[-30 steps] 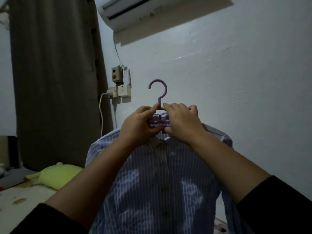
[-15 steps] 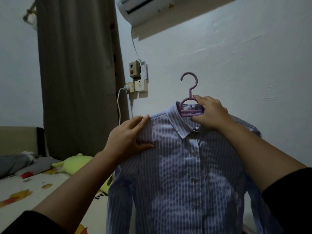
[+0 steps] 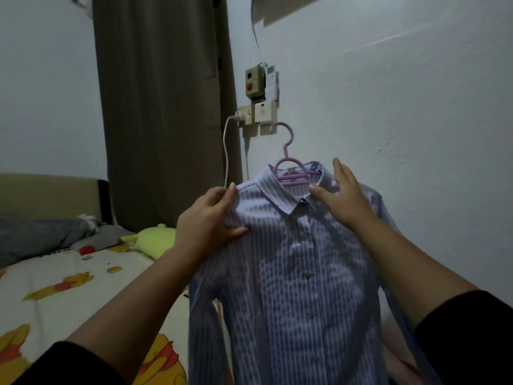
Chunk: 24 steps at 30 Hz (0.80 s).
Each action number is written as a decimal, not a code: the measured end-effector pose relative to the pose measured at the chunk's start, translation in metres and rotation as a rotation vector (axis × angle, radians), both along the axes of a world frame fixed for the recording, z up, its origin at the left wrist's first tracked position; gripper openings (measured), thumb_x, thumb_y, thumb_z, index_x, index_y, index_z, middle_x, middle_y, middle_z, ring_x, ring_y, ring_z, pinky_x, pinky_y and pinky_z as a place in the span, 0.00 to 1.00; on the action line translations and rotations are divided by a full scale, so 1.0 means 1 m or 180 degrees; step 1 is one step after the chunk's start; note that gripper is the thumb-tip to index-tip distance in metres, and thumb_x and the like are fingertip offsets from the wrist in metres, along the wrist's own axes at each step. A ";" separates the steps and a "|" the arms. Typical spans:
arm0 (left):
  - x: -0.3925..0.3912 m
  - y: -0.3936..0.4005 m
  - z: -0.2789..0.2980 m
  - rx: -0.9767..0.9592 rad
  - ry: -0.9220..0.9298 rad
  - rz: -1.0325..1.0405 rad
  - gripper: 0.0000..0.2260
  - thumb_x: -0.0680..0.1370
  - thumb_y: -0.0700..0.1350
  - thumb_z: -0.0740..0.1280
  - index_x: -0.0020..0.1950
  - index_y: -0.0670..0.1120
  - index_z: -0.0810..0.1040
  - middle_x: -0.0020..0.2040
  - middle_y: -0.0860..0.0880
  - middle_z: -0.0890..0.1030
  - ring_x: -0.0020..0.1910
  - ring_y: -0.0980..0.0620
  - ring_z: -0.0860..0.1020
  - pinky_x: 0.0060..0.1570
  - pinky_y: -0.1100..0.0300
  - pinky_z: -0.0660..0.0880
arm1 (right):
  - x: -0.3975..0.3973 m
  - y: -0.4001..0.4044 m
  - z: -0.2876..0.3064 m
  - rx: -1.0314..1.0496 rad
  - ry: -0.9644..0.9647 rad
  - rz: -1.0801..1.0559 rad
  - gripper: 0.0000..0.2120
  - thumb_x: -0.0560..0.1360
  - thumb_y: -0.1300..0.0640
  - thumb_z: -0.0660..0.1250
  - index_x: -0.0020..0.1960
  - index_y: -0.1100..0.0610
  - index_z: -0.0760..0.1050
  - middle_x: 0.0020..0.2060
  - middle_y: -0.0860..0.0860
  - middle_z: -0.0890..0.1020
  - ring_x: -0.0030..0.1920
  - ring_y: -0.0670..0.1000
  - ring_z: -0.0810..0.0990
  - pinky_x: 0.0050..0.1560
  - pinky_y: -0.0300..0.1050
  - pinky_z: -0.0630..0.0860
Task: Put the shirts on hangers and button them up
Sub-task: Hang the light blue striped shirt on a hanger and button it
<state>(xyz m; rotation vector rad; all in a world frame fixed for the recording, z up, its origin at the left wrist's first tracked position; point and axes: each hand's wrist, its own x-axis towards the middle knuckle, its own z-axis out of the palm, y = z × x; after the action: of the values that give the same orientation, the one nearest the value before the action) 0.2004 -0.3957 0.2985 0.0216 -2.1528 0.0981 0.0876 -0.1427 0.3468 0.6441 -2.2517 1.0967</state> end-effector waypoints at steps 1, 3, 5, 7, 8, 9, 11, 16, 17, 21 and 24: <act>-0.002 -0.010 -0.004 0.0183 -0.0004 0.0149 0.41 0.70 0.65 0.68 0.77 0.54 0.55 0.70 0.50 0.67 0.63 0.49 0.71 0.51 0.56 0.75 | -0.006 -0.011 -0.010 -0.0118 -0.0202 0.0122 0.40 0.75 0.39 0.63 0.77 0.49 0.46 0.77 0.51 0.50 0.76 0.54 0.51 0.73 0.59 0.55; -0.007 -0.029 -0.013 0.0529 0.0011 0.0407 0.41 0.70 0.66 0.68 0.77 0.54 0.55 0.70 0.50 0.67 0.62 0.49 0.71 0.50 0.57 0.75 | -0.019 -0.032 -0.035 -0.0201 -0.0575 0.0316 0.39 0.75 0.39 0.61 0.78 0.50 0.46 0.77 0.50 0.48 0.76 0.54 0.50 0.74 0.57 0.55; -0.017 -0.048 -0.021 0.0839 -0.0069 0.0599 0.40 0.71 0.66 0.67 0.77 0.53 0.56 0.70 0.50 0.67 0.63 0.49 0.71 0.50 0.56 0.74 | -0.033 -0.054 -0.059 -0.0198 -0.0832 0.0429 0.39 0.75 0.39 0.61 0.78 0.52 0.46 0.77 0.51 0.49 0.76 0.55 0.52 0.74 0.57 0.56; -0.029 -0.067 -0.030 0.1053 -0.0172 0.0752 0.39 0.71 0.66 0.66 0.77 0.53 0.57 0.70 0.50 0.68 0.63 0.49 0.71 0.50 0.56 0.74 | -0.046 -0.077 -0.082 -0.0221 -0.1003 0.0517 0.39 0.75 0.38 0.61 0.78 0.52 0.47 0.77 0.52 0.52 0.75 0.56 0.55 0.73 0.58 0.57; -0.037 -0.077 -0.035 0.1133 -0.0199 0.0814 0.39 0.71 0.67 0.65 0.77 0.52 0.57 0.69 0.50 0.68 0.63 0.49 0.71 0.49 0.56 0.74 | -0.053 -0.089 -0.093 -0.0265 -0.1084 0.0567 0.39 0.75 0.38 0.61 0.78 0.52 0.48 0.77 0.53 0.54 0.75 0.57 0.57 0.72 0.58 0.58; -0.045 -0.085 -0.039 0.1204 -0.0228 0.0877 0.39 0.71 0.67 0.65 0.76 0.52 0.58 0.69 0.50 0.68 0.62 0.49 0.71 0.48 0.56 0.75 | -0.059 -0.099 -0.102 -0.0319 -0.1162 0.0599 0.38 0.76 0.39 0.61 0.78 0.52 0.49 0.76 0.53 0.55 0.74 0.57 0.58 0.72 0.58 0.60; -0.065 -0.100 -0.050 0.1318 -0.0364 0.1028 0.39 0.71 0.68 0.64 0.76 0.51 0.58 0.68 0.49 0.69 0.62 0.49 0.72 0.47 0.56 0.75 | -0.073 -0.119 -0.119 -0.0414 -0.1315 0.0657 0.36 0.77 0.41 0.61 0.78 0.51 0.49 0.76 0.53 0.57 0.74 0.58 0.60 0.71 0.58 0.62; -0.116 -0.125 -0.087 0.1409 -0.0983 0.1320 0.38 0.72 0.68 0.63 0.75 0.47 0.61 0.64 0.44 0.72 0.59 0.45 0.74 0.42 0.55 0.72 | -0.110 -0.156 -0.154 -0.0402 -0.1412 0.0618 0.34 0.77 0.44 0.62 0.77 0.54 0.53 0.74 0.54 0.62 0.72 0.57 0.64 0.68 0.49 0.64; -0.125 -0.129 -0.095 0.1458 -0.1131 0.1370 0.37 0.72 0.68 0.63 0.73 0.46 0.63 0.62 0.43 0.73 0.57 0.45 0.74 0.40 0.55 0.71 | -0.115 -0.160 -0.160 -0.0389 -0.1373 0.0639 0.32 0.78 0.45 0.62 0.76 0.54 0.55 0.72 0.53 0.65 0.70 0.56 0.66 0.64 0.43 0.67; -0.154 -0.147 -0.112 0.1731 -0.1477 0.1465 0.33 0.72 0.71 0.60 0.65 0.46 0.69 0.55 0.43 0.74 0.52 0.44 0.76 0.31 0.57 0.63 | -0.134 -0.174 -0.184 -0.0289 -0.1452 0.0611 0.34 0.76 0.41 0.62 0.76 0.52 0.54 0.74 0.51 0.61 0.72 0.55 0.63 0.69 0.48 0.66; -0.166 -0.171 -0.120 0.1858 -0.1586 0.1384 0.34 0.71 0.73 0.58 0.58 0.45 0.73 0.48 0.44 0.77 0.46 0.44 0.76 0.36 0.56 0.67 | -0.144 -0.179 -0.198 -0.0234 -0.1624 0.0536 0.35 0.77 0.43 0.61 0.77 0.54 0.51 0.76 0.52 0.57 0.74 0.55 0.58 0.73 0.51 0.57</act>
<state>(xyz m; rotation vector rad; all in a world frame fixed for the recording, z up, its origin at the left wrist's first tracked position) 0.0342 -0.5665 0.1783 0.8846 -2.5628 -0.3082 -0.0563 -0.3215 0.1490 0.5796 -2.5964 1.5635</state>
